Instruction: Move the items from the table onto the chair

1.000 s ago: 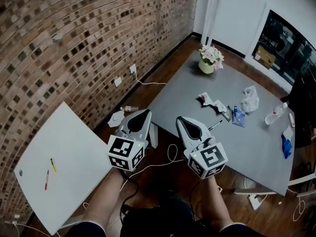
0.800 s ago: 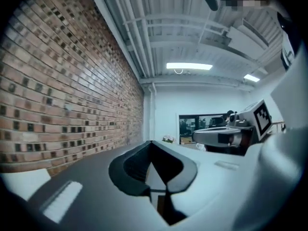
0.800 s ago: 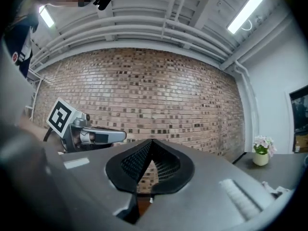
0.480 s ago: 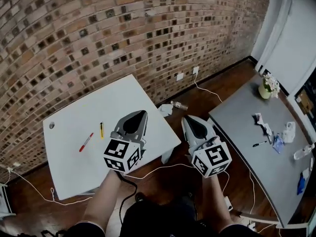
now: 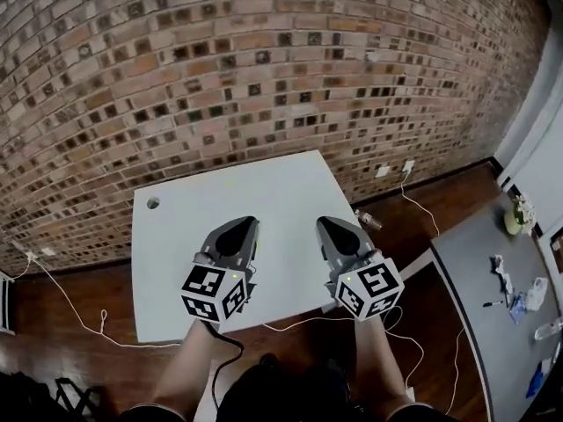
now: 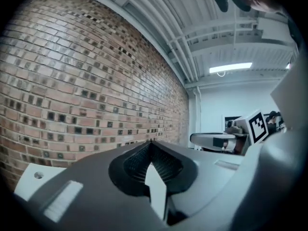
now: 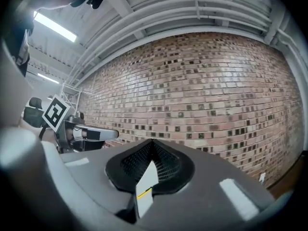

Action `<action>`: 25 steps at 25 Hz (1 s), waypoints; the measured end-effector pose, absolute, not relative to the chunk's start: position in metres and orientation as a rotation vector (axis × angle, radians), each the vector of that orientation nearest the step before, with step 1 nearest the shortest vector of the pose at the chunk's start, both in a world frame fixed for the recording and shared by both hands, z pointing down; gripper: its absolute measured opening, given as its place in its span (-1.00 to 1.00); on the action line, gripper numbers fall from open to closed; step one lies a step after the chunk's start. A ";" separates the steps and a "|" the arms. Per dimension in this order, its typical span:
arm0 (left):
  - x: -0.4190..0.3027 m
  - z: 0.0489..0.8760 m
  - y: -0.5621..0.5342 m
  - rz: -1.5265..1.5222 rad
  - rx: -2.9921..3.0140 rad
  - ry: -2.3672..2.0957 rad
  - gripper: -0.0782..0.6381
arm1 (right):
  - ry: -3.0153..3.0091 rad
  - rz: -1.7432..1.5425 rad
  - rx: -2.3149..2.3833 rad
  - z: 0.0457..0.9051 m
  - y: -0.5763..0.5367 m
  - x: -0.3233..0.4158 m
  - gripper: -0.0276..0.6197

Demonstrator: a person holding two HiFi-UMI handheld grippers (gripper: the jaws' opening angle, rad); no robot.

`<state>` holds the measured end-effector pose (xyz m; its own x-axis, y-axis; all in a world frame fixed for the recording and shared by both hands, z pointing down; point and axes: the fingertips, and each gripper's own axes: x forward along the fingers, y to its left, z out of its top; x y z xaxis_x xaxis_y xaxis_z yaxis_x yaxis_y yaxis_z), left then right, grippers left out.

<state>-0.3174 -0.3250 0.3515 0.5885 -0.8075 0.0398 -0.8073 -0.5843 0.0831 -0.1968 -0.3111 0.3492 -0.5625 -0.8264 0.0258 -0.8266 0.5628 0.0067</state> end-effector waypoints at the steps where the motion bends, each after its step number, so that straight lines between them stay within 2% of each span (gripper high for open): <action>1: -0.329 0.350 -0.325 -0.011 2.701 -1.411 -0.75 | -2.765 0.003 1.418 0.348 -0.314 -0.210 -0.91; 9: -0.391 0.352 -0.315 -0.051 2.555 -1.604 -0.75 | -2.860 0.033 1.124 0.356 -0.319 -0.292 -0.91; 25: -0.425 0.352 -0.299 -0.083 2.474 -1.697 -0.75 | -2.894 -0.014 1.042 0.347 -0.306 -0.321 -0.91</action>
<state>-0.4247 -0.2994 0.3517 0.3622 -0.9315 0.0338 -0.9237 -0.3539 0.1468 -0.3213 -0.3058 0.3472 -0.7686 -0.6371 0.0583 -0.6365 0.7707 0.0304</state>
